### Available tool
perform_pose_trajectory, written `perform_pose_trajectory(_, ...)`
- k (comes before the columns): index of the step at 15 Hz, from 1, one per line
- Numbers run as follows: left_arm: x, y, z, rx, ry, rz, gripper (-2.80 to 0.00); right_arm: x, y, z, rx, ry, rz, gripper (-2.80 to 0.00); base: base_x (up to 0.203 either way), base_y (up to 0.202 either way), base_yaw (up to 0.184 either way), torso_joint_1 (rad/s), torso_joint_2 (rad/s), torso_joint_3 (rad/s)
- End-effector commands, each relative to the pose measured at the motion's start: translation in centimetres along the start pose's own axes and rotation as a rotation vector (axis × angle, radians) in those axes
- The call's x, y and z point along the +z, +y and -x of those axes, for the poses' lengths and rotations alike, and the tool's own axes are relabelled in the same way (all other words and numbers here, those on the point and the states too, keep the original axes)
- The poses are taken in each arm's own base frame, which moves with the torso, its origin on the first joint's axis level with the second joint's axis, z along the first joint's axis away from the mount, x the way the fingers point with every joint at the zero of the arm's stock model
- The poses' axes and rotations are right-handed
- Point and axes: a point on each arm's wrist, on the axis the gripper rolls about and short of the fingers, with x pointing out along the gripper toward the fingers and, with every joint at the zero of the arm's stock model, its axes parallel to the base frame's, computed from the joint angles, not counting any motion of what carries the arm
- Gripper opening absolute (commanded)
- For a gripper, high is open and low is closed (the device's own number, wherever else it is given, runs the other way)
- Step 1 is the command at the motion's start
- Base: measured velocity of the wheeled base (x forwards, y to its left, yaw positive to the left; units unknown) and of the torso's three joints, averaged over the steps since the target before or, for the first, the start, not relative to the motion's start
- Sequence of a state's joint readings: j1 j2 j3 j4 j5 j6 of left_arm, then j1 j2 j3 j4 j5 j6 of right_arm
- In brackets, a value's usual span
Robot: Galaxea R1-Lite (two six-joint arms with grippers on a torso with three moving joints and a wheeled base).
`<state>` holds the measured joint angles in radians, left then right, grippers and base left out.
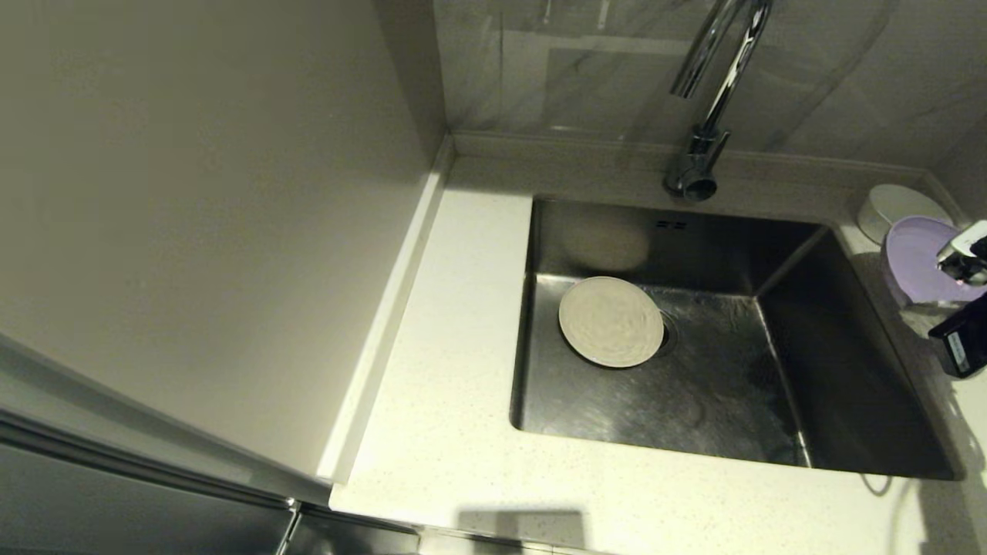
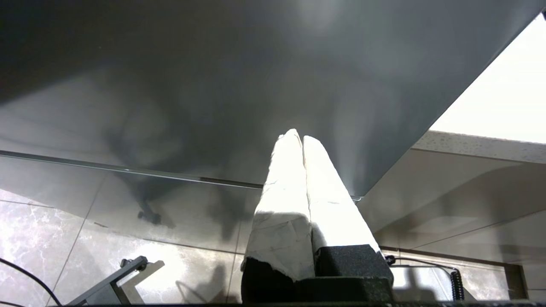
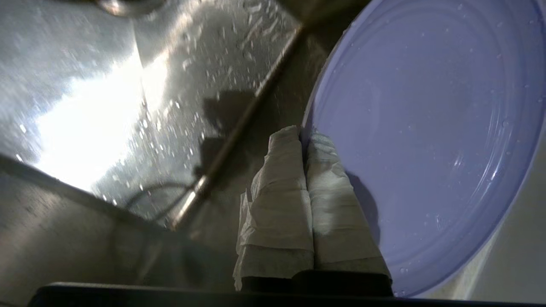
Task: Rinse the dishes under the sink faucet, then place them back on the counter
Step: Put a plate back to the table from the sink
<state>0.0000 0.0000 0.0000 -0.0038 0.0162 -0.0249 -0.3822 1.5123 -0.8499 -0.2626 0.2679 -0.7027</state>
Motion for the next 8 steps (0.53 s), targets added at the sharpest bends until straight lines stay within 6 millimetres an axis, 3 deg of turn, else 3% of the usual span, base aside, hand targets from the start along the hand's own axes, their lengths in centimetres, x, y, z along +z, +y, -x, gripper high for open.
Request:
perform_pose_trajectory(1, 0.0, 0.0, 0.0, -0.001, -0.004, 0.001, -2.8, -0.9, 0.0, -0.3, 0.006, 0.031, 0.013, -2.8, 0.0, 0.0, 0.0, 0.0, 0.0, 0.0)
perform_pose_trajectory(8, 0.0, 0.0, 0.0, 0.001, -0.004, 0.0, -2.8, -2.0, 0.1, -2.3, 0.042, 0.076, 0.033, -2.8, 0.0, 0.0, 0.0, 0.0, 0.0, 0.0)
